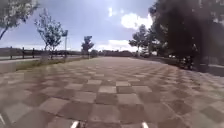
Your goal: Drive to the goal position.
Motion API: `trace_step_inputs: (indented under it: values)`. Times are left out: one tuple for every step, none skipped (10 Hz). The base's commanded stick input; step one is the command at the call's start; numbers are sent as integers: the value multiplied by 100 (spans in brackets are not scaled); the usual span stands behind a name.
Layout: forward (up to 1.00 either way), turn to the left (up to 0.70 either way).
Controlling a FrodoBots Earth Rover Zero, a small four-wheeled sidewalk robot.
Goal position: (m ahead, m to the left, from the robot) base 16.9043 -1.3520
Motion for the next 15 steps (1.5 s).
trace_step_inputs:
  values:
    - [100, 0]
    - [100, 0]
    - [100, 0]
    - [100, 0]
    - [100, 0]
    - [100, 0]
    - [100, 0]
    - [100, 0]
    - [100, 0]
    - [100, 0]
    - [100, 0]
    - [100, 0]
    - [100, 0]
    - [100, 0]
    - [100, 0]
